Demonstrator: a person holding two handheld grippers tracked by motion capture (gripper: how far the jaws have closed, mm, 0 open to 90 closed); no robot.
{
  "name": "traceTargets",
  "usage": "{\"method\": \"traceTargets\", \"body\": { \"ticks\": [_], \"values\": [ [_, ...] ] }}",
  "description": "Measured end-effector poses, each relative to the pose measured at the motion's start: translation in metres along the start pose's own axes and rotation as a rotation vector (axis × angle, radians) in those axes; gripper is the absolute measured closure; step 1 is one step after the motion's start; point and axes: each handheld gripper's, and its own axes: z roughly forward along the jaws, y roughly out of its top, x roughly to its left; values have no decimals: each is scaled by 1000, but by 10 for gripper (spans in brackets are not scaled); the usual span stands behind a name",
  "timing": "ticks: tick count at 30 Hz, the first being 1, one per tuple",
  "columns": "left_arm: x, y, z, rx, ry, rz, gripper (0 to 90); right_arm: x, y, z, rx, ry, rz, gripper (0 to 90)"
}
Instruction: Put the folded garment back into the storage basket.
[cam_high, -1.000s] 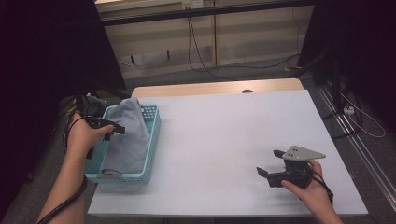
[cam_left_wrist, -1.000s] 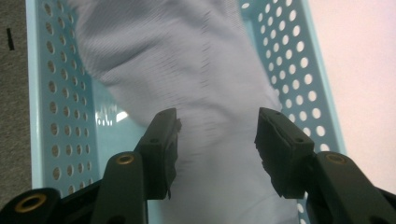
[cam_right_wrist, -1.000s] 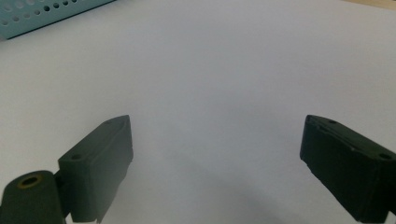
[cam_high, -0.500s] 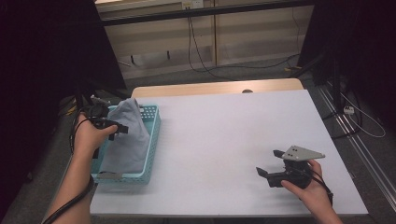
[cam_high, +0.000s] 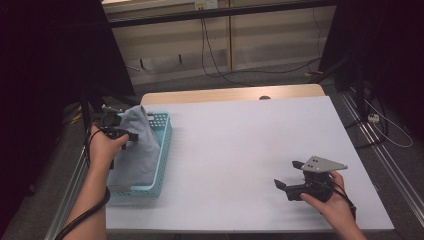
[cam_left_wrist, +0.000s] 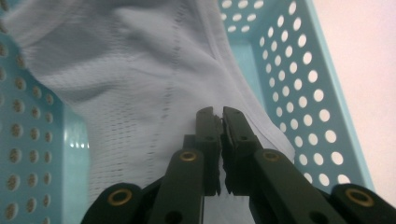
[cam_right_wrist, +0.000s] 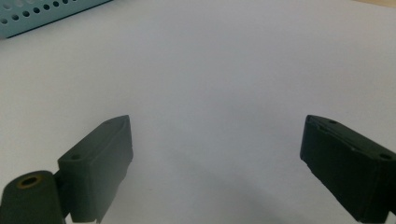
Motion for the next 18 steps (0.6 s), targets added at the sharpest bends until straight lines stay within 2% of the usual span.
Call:
{"method": "traceTargets", "body": {
  "ticks": [7,18],
  "values": [
    [-4,-1,11,8,14,11,880,0,0,0,-1,0,-1,93],
    [6,-10,25,10,30,-9,900,1,-1,2,6,2,-3,93]
  ]
}}
